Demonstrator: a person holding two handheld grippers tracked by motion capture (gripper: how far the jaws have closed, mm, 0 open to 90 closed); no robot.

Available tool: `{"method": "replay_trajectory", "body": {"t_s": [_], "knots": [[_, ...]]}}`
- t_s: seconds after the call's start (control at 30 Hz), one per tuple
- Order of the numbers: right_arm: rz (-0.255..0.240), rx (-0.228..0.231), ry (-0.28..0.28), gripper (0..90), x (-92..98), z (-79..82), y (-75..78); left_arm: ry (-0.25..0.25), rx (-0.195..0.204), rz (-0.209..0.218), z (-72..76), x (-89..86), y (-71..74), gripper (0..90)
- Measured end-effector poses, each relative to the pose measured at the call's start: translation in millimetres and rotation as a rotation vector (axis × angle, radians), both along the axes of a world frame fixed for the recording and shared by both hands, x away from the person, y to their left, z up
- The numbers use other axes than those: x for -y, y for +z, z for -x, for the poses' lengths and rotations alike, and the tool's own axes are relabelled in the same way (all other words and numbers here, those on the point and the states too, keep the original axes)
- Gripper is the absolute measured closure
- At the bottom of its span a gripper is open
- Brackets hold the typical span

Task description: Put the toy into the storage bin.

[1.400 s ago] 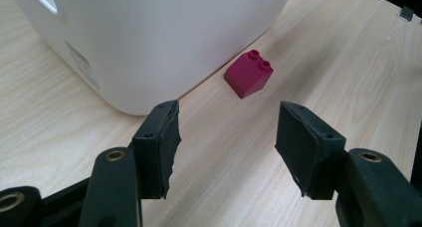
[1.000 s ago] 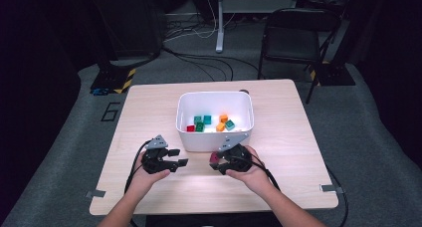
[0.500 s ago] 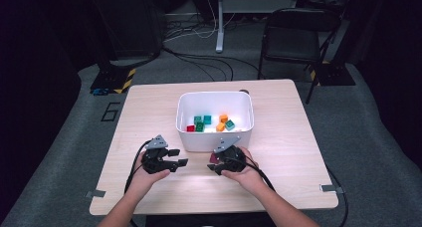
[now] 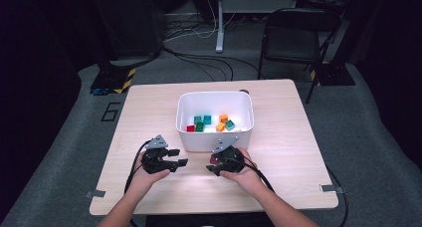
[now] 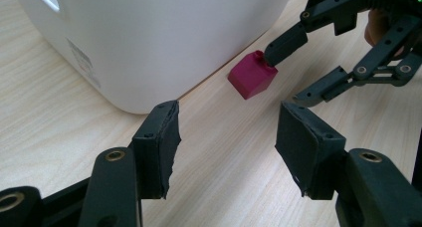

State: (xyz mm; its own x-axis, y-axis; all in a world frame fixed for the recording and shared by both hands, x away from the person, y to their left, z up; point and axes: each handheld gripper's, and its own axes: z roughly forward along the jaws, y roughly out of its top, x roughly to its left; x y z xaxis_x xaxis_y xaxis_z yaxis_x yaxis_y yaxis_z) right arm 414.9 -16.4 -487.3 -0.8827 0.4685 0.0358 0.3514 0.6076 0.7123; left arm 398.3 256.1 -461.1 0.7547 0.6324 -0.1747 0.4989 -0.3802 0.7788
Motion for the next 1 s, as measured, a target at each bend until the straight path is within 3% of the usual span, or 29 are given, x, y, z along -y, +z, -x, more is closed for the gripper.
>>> {"method": "replay_trajectory", "body": {"t_s": [0.2, 0.43, 0.8, 1.0], "knots": [[0.002, -0.022, 0.033, 46.2, -1.7, 10.8, 1.5, 0.000, -0.001, -0.003, 0.1, 0.5, -0.2, 42.4], [-0.024, -0.004, 0.010, 45.5, 3.3, 9.4, 10.7, 0.000, 0.001, -0.005, 0.1, 0.7, -0.3, 42.4], [0.030, 0.022, -0.023, 44.4, 3.7, -2.0, 1.9, 0.001, -0.002, -0.003, 0.0, 0.5, -0.4, 42.4], [0.055, 0.000, -0.026, 44.4, 3.0, -6.9, -4.0, 0.004, -0.005, 0.001, 0.2, 0.4, -0.3, 42.3]]}}
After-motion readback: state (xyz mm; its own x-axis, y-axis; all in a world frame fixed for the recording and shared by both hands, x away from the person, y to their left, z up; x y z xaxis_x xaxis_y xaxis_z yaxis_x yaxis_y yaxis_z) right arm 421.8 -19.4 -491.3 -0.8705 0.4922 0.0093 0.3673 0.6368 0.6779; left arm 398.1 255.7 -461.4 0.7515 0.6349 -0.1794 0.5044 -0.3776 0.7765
